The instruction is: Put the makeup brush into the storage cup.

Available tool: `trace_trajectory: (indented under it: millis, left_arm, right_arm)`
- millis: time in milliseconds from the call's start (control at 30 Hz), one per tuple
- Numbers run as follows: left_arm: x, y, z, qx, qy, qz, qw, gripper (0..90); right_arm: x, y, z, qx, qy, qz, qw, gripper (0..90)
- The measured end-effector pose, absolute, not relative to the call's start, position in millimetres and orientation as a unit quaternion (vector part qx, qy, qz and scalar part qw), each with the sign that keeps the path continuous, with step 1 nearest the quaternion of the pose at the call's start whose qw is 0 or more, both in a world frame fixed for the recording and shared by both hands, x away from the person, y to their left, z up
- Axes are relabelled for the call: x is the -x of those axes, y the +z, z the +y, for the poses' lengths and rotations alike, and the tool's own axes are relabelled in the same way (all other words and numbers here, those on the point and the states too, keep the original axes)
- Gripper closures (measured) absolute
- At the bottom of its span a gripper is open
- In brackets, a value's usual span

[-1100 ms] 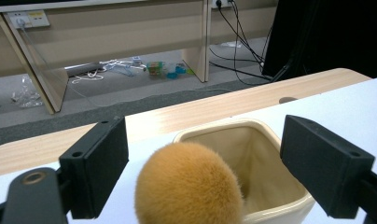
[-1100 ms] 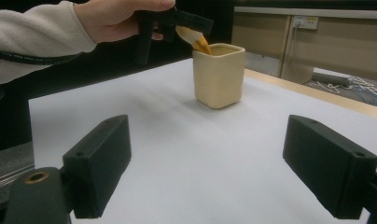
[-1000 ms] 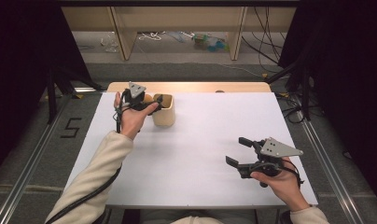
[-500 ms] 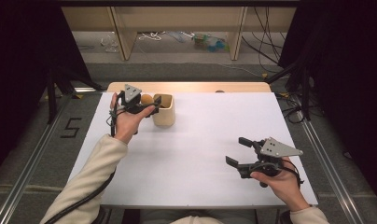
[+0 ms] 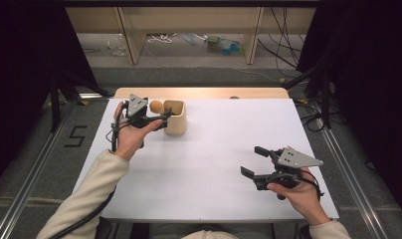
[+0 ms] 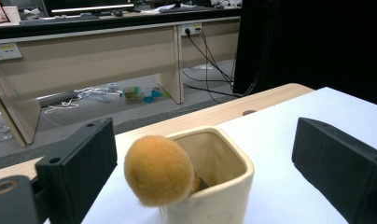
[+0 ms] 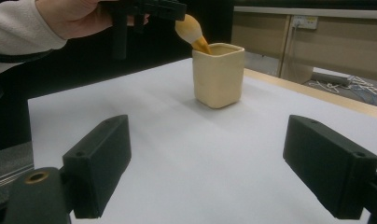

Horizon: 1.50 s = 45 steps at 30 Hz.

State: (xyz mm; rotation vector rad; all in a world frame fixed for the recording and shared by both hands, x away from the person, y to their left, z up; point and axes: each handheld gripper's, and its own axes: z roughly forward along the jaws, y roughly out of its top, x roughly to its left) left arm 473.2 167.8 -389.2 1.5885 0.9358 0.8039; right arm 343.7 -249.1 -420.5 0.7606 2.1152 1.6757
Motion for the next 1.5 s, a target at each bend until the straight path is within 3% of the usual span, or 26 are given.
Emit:
trace_trajectory:
  millis: [467, 733, 1500]
  left_arm:
    - [-451.3, -388.2, 180.0, -0.674, 0.352, 0.358, 0.542, 3.7]
    - [-439.1, -391.5, 182.8, -0.672, 0.323, 0.363, 0.558, 3.5]
    - [-412.1, -396.9, 194.8, -0.681, 0.305, 0.333, 0.576, 3.4]
  right_arm:
    - [-343.7, -420.3, -249.2, -0.268, 0.587, 0.744, 0.172, 16.1]
    - [-345.1, -420.3, -249.6, -0.259, 0.593, 0.740, 0.184, 16.1]
    - [-344.7, -419.6, -250.6, -0.257, 0.590, 0.744, 0.182, 16.1]
